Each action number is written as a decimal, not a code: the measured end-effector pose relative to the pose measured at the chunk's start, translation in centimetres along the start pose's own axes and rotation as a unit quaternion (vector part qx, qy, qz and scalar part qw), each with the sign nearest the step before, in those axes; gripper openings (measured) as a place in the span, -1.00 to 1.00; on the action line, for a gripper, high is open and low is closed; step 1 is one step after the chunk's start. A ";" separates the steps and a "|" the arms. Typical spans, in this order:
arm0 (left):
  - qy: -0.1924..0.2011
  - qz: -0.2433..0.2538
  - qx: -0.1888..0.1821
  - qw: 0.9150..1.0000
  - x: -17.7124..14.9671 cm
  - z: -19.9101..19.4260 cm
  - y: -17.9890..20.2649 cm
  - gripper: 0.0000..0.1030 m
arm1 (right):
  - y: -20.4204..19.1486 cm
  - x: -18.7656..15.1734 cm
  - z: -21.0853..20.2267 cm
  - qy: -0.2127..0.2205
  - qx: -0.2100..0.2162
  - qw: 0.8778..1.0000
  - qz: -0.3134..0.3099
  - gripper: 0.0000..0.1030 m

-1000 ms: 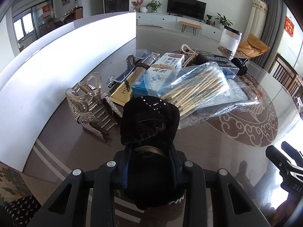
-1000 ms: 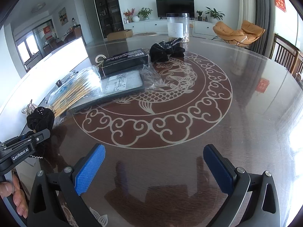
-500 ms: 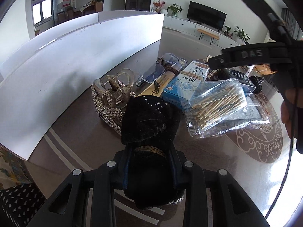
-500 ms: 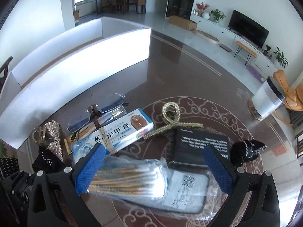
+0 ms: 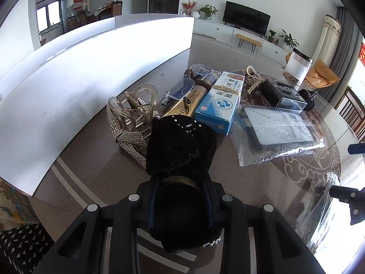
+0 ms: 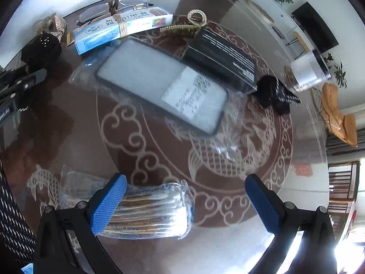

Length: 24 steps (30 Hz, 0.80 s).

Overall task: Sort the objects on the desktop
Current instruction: 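Lower the right tool over the cotton swab bag and close on it, then lift the cotton swab bag with the right tool toward the cardboard bin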

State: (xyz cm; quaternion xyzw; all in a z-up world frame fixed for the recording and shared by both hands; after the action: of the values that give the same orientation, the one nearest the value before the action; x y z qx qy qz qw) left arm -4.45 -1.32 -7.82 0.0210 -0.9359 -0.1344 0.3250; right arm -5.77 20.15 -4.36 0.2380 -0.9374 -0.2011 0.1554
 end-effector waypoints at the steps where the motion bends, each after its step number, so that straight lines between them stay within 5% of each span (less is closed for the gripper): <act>1: -0.001 0.003 0.000 1.000 0.0 0.1 0.0 -0.38 | 1.0 -1.4 -0.3 -0.009 0.037 0.998 0.046 1.00; 3: -0.002 0.005 0.000 1.000 -0.1 0.0 0.1 -0.38 | 2.3 -4.3 -0.6 -0.032 0.113 0.981 0.151 1.00; 7: -0.002 0.008 0.002 1.000 0.0 0.0 0.2 -0.38 | 2.6 -8.8 -1.1 -0.053 0.185 0.940 0.283 1.00; 15: -0.005 0.021 -0.002 1.000 -0.4 -0.2 0.8 -0.38 | 0.1 -6.3 1.4 -0.038 0.185 0.920 0.343 1.00; 21: -0.011 0.044 -0.009 0.999 -0.6 0.1 1.7 -0.37 | -4.3 -2.6 0.8 0.048 0.059 0.961 0.266 1.00; 24: -0.017 0.064 -0.024 0.997 -0.9 0.2 2.7 -0.37 | -4.2 -3.2 0.6 0.095 0.063 0.957 0.265 1.00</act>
State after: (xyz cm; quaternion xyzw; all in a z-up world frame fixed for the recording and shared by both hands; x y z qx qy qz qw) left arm -3.74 1.47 -7.79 -0.0493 -0.9372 -0.1356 0.3175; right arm -1.74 18.64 -7.43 0.0087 -0.9585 -0.0693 0.2763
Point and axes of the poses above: each gripper's, at about its wrist camera, not at the fingertips, and z roughly the way its jaws point, y to its right, x to its top, the point moved 3 cm from there along z, roughly the way its jaws point, and after that the axes turned 13 degrees about -x, right-handed, at the moved point
